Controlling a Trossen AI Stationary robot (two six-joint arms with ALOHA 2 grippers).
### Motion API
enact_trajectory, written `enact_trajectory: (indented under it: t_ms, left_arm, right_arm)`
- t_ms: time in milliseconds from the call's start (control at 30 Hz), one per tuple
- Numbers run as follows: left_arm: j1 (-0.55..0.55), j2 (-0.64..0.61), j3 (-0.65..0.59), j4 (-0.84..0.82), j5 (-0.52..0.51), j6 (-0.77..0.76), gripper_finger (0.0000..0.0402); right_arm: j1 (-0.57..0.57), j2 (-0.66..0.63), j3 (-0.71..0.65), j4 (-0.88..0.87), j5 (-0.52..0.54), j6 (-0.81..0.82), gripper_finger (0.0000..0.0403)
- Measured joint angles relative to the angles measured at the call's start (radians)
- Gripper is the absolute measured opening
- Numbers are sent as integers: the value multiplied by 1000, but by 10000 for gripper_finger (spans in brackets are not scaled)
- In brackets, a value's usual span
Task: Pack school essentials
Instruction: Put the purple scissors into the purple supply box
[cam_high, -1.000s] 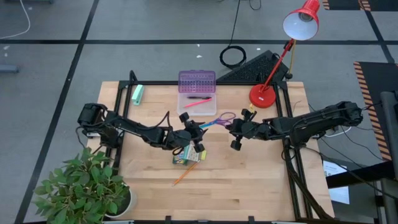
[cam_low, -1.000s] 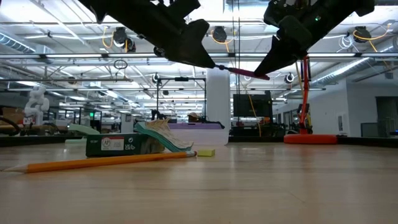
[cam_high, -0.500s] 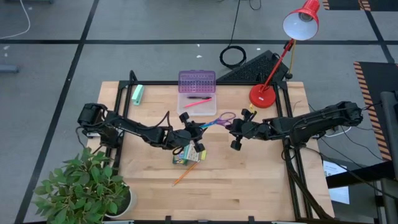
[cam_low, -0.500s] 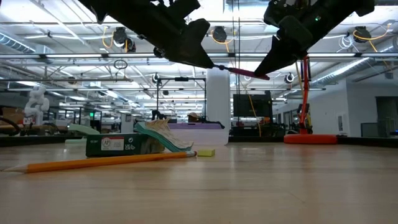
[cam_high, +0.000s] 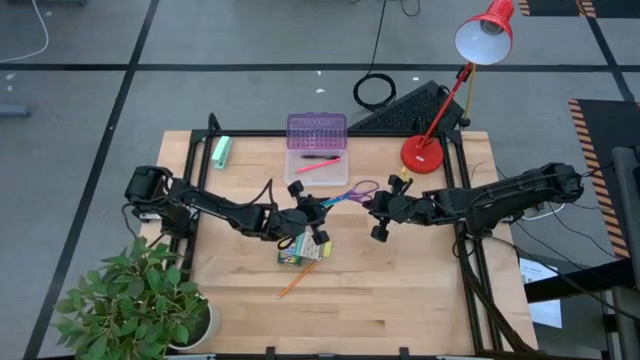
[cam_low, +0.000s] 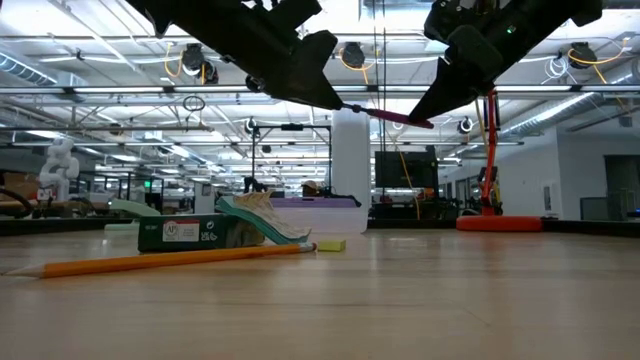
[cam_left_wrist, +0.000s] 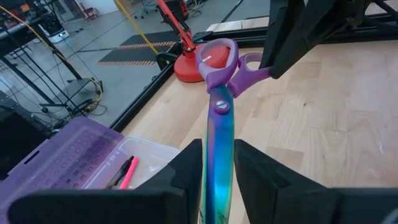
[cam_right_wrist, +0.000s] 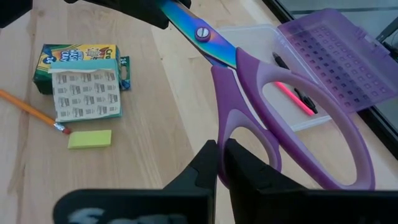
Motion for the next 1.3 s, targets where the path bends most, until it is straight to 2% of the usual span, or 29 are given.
enact_trajectory:
  t_ms: [1300]
  left_arm:
    - [6, 0, 0, -2, 14, -15, 92]
  right_arm:
    - [0, 0, 0, 0, -1, 0, 11]
